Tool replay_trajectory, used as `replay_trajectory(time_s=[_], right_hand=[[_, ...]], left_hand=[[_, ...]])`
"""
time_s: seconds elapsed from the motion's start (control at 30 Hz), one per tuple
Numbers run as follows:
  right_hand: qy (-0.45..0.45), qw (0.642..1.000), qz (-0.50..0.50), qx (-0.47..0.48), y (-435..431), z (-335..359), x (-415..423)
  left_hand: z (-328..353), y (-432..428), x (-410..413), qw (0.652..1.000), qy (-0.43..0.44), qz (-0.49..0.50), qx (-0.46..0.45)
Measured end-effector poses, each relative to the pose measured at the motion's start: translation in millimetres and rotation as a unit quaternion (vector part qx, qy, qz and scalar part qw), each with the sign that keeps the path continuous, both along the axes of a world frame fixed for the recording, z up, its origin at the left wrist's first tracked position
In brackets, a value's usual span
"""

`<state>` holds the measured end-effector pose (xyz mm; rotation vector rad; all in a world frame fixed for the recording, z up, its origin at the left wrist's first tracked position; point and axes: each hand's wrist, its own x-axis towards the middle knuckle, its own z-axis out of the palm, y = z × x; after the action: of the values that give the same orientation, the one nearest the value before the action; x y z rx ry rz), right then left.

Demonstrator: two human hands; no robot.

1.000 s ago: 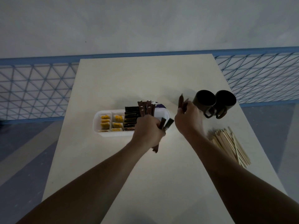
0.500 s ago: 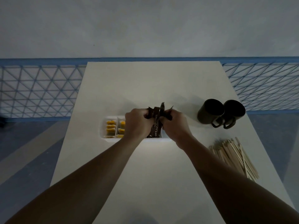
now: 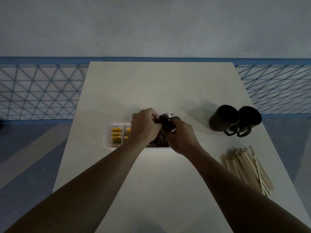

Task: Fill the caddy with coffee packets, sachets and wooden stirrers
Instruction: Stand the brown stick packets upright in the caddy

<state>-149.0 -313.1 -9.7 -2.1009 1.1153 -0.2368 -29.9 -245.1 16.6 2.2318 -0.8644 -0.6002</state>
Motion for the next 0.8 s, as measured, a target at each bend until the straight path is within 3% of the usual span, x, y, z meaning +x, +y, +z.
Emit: replay_trajectory(time_s=[0.23, 0.47, 0.8], right_hand=[[-0.067, 0.997, 0.004, -0.022, 4.0, -9.1, 0.6], [-0.129, 0.983, -0.019, -0.132, 6.5, -13.6, -1.5], [-0.098, 0.974, -0.037, -0.202, 14.6, -13.3, -9.1]], left_hand=[[-2.7, 2.2, 1.2, 0.999, -0.003, -0.035, -0.013], [-5.6, 5.7, 2.7, 1.0, 0.0, -0.031, -0.006], [-6.3, 13.1, 2.4, 1.0, -0.011, -0.017, -0.016]])
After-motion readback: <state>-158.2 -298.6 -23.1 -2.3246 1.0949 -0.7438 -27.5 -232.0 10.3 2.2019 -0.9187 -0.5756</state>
